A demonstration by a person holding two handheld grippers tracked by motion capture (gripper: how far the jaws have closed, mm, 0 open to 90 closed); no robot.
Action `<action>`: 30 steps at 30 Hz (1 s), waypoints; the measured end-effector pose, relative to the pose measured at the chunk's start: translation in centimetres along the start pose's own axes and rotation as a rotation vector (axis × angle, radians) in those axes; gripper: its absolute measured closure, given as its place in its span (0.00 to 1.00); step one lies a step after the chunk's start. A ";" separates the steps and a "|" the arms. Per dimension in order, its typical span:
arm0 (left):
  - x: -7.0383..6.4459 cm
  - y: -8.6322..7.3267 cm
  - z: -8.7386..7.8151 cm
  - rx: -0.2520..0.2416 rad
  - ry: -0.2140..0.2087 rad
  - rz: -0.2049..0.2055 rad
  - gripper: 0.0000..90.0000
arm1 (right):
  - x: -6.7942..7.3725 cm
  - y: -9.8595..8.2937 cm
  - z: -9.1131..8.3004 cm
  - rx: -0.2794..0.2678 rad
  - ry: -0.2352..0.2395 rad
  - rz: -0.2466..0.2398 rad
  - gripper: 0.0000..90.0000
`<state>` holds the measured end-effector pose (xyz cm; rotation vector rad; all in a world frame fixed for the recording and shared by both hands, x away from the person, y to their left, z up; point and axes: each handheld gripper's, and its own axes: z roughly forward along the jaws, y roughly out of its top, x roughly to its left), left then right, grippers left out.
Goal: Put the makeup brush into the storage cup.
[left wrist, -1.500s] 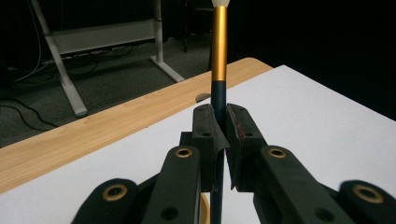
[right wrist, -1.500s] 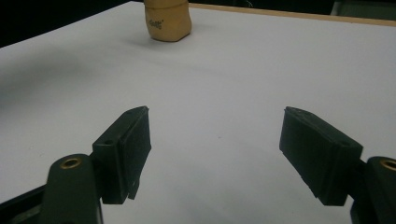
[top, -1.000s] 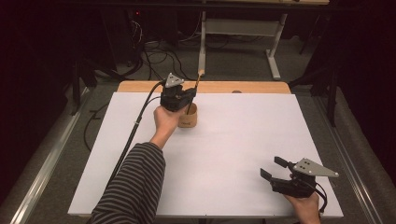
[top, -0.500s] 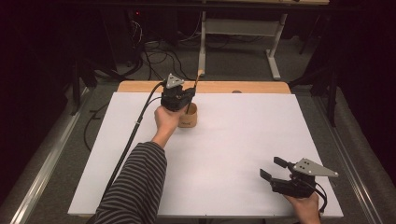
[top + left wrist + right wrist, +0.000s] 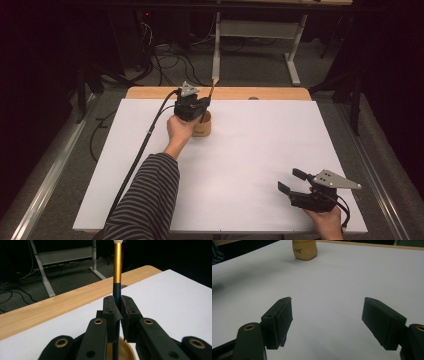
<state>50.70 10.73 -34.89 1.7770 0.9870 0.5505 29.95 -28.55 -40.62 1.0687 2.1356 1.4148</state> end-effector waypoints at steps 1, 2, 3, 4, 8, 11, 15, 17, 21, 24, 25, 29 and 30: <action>0.0 0.0 0.0 -0.002 0.000 0.002 0.92 | 0.0 0.0 0.0 0.000 0.000 0.000 0.29; -0.1 0.0 0.0 -0.002 0.001 0.003 0.92 | 0.0 0.0 0.0 -0.002 0.000 -0.002 0.29; -0.1 0.0 0.0 0.001 0.001 0.006 0.92 | 0.0 0.0 0.0 -0.001 0.000 0.000 0.29; -0.1 0.0 0.0 0.003 0.002 0.008 0.92 | 0.0 0.0 0.0 0.000 0.001 0.000 0.29; -0.2 -0.2 0.1 0.016 -0.002 0.014 0.92 | 0.0 0.0 0.0 0.000 0.004 -0.002 0.29; -0.3 -0.3 0.1 0.028 0.000 0.025 0.92 | 0.0 0.0 0.0 0.002 0.005 0.000 0.29; -0.5 -0.4 0.1 0.047 0.003 0.042 0.92 | 0.0 0.0 0.1 0.005 0.008 -0.004 0.29; -0.5 -0.5 0.2 0.055 0.001 0.046 0.92 | 0.0 0.0 0.1 0.005 0.009 -0.006 0.29; -0.6 -0.6 0.2 0.064 0.004 0.053 0.92 | 0.0 0.0 0.1 0.006 0.010 -0.004 0.29; -0.6 -0.5 0.2 0.069 0.004 0.054 0.92 | 0.1 0.0 0.1 0.007 0.012 -0.007 0.29; -0.5 -0.5 0.2 0.071 0.004 0.054 0.92 | 0.0 0.0 0.1 0.008 0.013 -0.010 0.29; -0.4 -0.6 0.1 0.084 0.009 0.053 0.92 | 0.0 0.0 0.1 0.009 0.013 -0.008 0.29; -0.4 -0.6 0.1 0.085 0.011 0.054 0.92 | 0.1 0.0 0.1 0.009 0.013 -0.007 0.29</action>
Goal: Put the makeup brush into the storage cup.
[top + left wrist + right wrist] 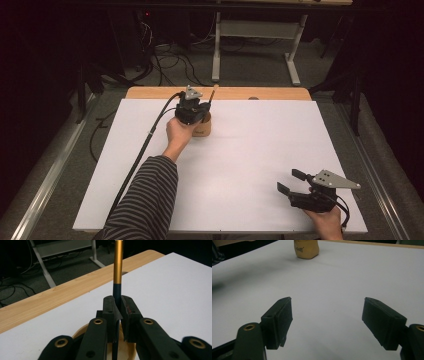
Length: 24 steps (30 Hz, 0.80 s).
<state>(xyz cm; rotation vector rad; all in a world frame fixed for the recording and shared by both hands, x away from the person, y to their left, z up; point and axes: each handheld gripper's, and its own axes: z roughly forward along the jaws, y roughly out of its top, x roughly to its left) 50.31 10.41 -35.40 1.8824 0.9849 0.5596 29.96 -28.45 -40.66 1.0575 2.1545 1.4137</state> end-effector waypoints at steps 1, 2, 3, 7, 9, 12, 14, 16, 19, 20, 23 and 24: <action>0.0 0.0 0.0 0.001 0.000 0.002 0.92 | 0.0 0.0 0.0 0.000 0.000 -0.001 0.29; 0.0 0.0 0.0 0.003 -0.001 0.002 0.92 | 0.0 0.0 0.0 0.000 0.000 0.000 0.29; 0.0 0.0 0.0 0.004 -0.001 0.002 0.92 | 0.0 0.0 0.0 0.000 0.000 0.003 0.29; 0.0 0.0 0.0 0.013 -0.001 0.004 0.92 | 0.0 0.0 0.0 0.001 0.000 0.001 0.29; 0.0 0.0 0.0 0.020 0.000 0.004 0.92 | 0.0 0.0 0.0 0.001 0.000 0.000 0.29; 0.0 0.0 -0.1 0.025 0.000 0.007 0.91 | 0.0 0.0 0.0 0.001 0.000 -0.002 0.29; 0.1 0.0 -0.2 0.027 -0.005 0.005 0.91 | 0.0 0.0 0.0 0.002 0.000 0.000 0.29; 0.1 0.0 -0.2 0.038 -0.007 0.007 0.81 | 0.0 0.0 0.0 0.002 -0.001 -0.001 0.29; -0.1 -0.1 -0.5 0.059 -0.007 0.019 0.75 | 0.1 0.0 0.0 0.002 -0.001 -0.001 0.29; -0.1 -0.1 -0.6 0.063 -0.012 0.020 0.73 | 0.0 0.0 0.0 0.002 -0.001 -0.002 0.29; -0.3 -0.1 -1.0 0.071 -0.023 0.020 0.65 | 0.0 0.0 0.0 0.001 -0.001 -0.003 0.29; -0.3 -0.1 -1.2 0.070 -0.030 0.014 0.63 | 0.0 0.0 0.0 0.001 -0.001 -0.002 0.29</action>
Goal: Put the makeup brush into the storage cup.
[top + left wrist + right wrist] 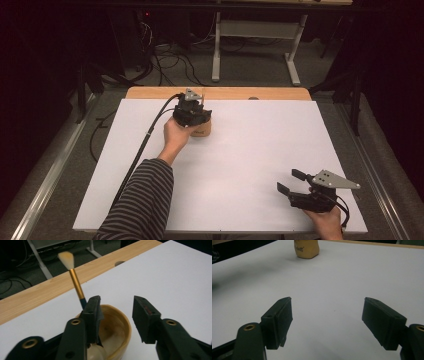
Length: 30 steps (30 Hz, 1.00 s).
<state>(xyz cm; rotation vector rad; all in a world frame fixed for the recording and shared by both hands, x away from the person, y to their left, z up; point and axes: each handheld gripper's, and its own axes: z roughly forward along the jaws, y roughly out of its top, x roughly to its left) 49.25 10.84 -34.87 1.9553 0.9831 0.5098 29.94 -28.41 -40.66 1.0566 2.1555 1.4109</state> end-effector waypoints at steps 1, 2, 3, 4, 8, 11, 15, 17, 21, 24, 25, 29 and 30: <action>0.0 0.0 -0.2 -0.007 -0.008 -0.008 0.61 | 0.0 0.0 0.0 0.000 0.000 0.000 0.29; 0.0 -0.1 -0.5 -0.014 -0.020 -0.018 0.59 | 0.0 0.0 0.0 0.000 0.000 0.000 0.29; 0.1 -0.1 -0.6 -0.018 -0.028 -0.025 0.57 | 0.0 0.0 0.0 -0.001 0.000 0.000 0.29; 0.2 -0.2 -1.0 -0.024 -0.034 -0.032 0.56 | 0.0 0.0 0.0 -0.001 0.000 -0.001 0.29; 0.2 -0.5 -2.0 -0.035 -0.030 -0.023 0.53 | 0.0 0.0 0.0 -0.002 -0.002 0.001 0.29; 0.4 -0.6 -2.8 -0.037 -0.041 -0.018 0.51 | 0.0 0.0 0.0 -0.001 -0.002 0.004 0.29; 0.6 -0.7 -3.6 -0.042 -0.056 -0.021 0.49 | 0.0 0.0 0.1 0.001 -0.001 0.000 0.29; 0.6 -0.7 -3.8 -0.042 -0.068 -0.024 0.48 | 0.0 0.0 0.1 0.000 -0.002 0.002 0.29; 0.5 -0.6 -4.3 -0.032 -0.090 -0.023 0.46 | 0.0 0.0 0.1 0.000 -0.005 0.007 0.29; 0.3 -0.6 -4.6 -0.032 -0.098 -0.017 0.45 | 0.0 0.0 0.1 -0.002 -0.006 0.006 0.29; 0.3 -0.6 -4.6 -0.038 -0.101 -0.023 0.45 | 0.1 0.0 0.0 -0.001 -0.005 0.007 0.29; 0.2 -0.7 -5.0 -0.044 -0.105 -0.023 0.43 | 0.1 0.0 0.0 -0.002 -0.007 0.005 0.29; 0.2 -0.8 -5.1 -0.047 -0.102 -0.025 0.42 | 0.1 0.0 0.0 -0.002 -0.007 0.005 0.29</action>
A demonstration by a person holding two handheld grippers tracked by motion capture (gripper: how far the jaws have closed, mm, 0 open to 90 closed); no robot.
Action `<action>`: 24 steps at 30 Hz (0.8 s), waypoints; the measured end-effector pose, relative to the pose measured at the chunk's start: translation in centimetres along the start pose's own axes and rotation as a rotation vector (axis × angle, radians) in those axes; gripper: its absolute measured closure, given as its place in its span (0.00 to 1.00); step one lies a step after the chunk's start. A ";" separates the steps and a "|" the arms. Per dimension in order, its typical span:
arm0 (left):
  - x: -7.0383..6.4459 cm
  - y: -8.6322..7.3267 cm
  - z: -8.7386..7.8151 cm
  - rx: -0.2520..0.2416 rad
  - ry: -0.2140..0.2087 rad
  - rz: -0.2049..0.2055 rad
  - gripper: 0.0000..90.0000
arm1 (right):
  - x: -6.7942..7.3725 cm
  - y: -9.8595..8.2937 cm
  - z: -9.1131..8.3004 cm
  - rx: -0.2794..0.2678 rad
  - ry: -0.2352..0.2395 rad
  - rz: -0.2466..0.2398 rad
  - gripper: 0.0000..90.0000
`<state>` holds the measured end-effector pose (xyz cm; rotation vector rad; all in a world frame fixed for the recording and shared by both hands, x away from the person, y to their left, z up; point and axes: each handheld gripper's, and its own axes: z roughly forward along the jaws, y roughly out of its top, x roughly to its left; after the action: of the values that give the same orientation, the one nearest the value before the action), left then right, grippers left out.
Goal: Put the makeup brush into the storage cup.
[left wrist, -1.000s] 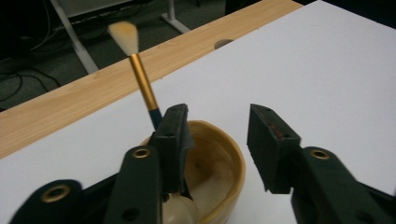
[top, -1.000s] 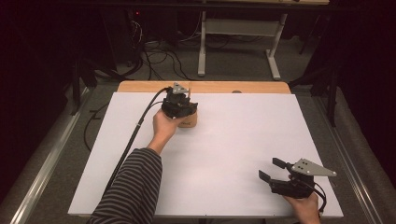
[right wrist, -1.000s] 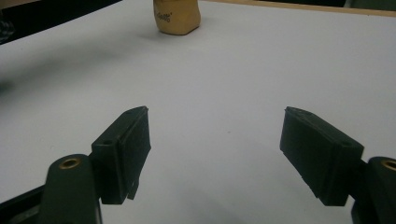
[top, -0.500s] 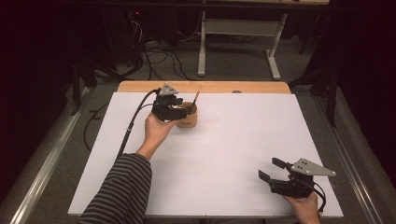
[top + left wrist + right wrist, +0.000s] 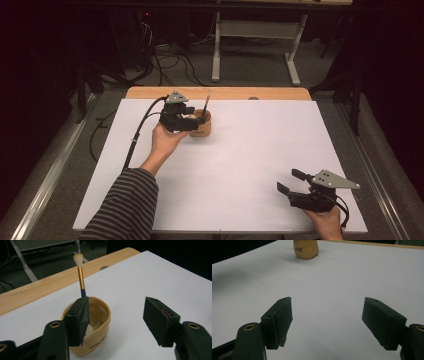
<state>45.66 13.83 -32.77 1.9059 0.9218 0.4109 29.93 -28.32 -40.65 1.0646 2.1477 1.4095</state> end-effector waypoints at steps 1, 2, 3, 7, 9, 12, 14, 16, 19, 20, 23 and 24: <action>0.0 0.0 -0.1 0.000 0.000 0.000 0.42 | 0.0 0.0 0.0 0.001 0.000 0.000 0.29; 0.1 0.0 -0.2 -0.001 0.002 -0.002 0.41 | 0.0 0.0 0.0 -0.001 0.001 -0.006 0.29; 0.1 0.0 -0.2 -0.002 0.003 -0.002 0.41 | 0.0 0.0 0.0 0.000 0.001 -0.007 0.29; 0.2 0.0 -0.7 -0.011 0.004 -0.004 0.40 | 0.0 0.0 0.1 -0.001 0.001 -0.009 0.29; 0.2 -0.1 -0.9 -0.011 0.003 0.001 0.39 | 0.0 0.0 0.1 0.001 0.000 -0.005 0.29; 0.3 -0.3 -1.1 -0.011 0.003 -0.003 0.39 | 0.0 0.0 0.1 0.003 0.000 -0.006 0.29; 0.4 -0.4 -1.3 -0.009 0.004 -0.003 0.39 | 0.0 0.0 0.1 0.003 0.000 -0.008 0.29; 0.4 -0.5 -1.4 -0.013 0.003 -0.010 0.39 | 0.0 0.0 0.1 0.003 0.000 -0.009 0.29; 0.5 -0.6 -1.7 -0.016 -0.007 -0.015 0.39 | 0.0 0.0 0.1 0.003 -0.001 -0.006 0.29; 0.6 -0.6 -1.8 -0.021 -0.015 -0.024 0.39 | 0.0 0.0 0.1 0.004 -0.001 -0.006 0.29; 0.7 -0.8 -2.0 -0.023 -0.024 -0.037 0.39 | 0.0 0.0 0.1 0.003 0.001 -0.009 0.29; 0.7 -0.9 -2.0 -0.024 -0.025 -0.039 0.39 | 0.0 0.0 0.1 0.003 0.001 -0.010 0.29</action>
<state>44.53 15.86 -32.57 1.8638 0.9322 0.3723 29.97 -28.23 -40.68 1.0535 2.1535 1.4026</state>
